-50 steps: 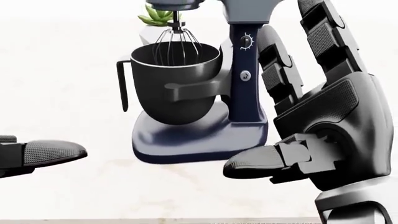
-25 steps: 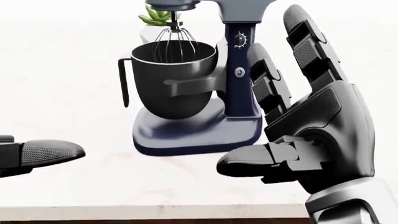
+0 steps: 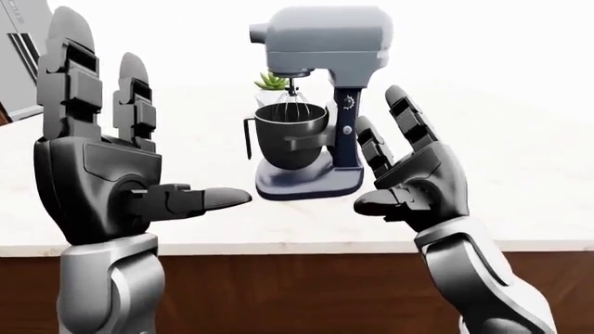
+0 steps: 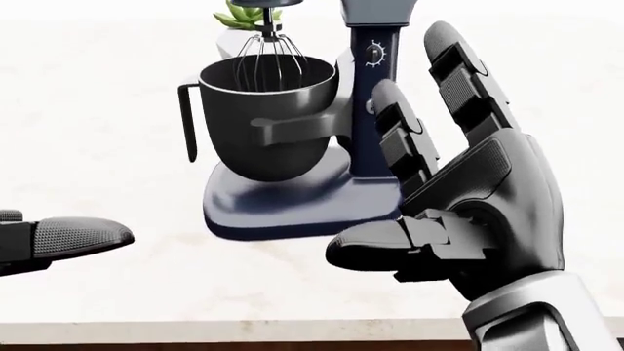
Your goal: Open the stand mixer head.
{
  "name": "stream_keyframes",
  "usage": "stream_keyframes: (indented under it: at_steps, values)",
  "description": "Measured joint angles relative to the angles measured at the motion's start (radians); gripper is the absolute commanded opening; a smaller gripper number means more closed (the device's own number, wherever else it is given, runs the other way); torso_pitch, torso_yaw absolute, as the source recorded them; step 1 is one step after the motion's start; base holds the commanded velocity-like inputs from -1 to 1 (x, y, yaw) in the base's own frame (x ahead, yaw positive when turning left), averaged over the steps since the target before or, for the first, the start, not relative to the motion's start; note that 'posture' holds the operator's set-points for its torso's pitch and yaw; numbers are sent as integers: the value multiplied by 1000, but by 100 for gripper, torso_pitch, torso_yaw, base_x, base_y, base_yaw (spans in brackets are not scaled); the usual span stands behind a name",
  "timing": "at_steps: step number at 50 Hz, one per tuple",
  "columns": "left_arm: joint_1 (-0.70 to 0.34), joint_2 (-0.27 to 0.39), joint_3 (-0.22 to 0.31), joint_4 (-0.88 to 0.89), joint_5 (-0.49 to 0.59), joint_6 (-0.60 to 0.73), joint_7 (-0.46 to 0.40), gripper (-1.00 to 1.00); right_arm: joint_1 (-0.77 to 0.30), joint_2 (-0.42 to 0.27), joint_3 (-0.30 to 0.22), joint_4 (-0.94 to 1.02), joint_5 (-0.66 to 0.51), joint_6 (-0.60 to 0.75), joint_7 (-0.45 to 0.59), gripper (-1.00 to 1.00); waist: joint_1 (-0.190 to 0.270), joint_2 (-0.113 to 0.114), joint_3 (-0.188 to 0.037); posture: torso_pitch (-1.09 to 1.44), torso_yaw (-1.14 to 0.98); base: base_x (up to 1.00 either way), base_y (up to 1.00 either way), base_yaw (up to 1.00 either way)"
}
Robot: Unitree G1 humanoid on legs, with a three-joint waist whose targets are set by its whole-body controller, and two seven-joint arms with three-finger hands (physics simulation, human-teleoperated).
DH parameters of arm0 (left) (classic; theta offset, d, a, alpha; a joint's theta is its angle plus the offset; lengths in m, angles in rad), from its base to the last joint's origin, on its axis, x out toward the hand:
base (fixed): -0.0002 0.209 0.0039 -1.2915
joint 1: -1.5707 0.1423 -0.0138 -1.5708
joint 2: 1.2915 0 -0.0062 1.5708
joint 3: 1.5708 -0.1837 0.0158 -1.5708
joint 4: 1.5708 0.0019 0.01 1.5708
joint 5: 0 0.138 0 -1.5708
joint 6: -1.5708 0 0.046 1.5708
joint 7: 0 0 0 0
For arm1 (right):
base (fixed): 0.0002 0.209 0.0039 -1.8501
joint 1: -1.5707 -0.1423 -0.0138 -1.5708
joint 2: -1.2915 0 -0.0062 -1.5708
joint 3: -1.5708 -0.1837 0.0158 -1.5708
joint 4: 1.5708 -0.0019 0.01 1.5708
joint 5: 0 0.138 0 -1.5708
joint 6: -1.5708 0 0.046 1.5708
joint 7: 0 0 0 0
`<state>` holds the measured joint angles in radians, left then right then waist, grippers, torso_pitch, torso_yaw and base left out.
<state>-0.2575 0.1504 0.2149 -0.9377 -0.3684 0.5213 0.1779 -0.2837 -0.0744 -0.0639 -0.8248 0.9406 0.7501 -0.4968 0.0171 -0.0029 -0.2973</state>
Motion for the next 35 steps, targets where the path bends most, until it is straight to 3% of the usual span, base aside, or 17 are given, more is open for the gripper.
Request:
stream_keyframes:
  at_steps: [35]
  values:
    - [-7,3,5,-10,-7,12,4,99,43,20,13,33,-68,-14,59,100,-2,0,-3,-41,0,0,0,0]
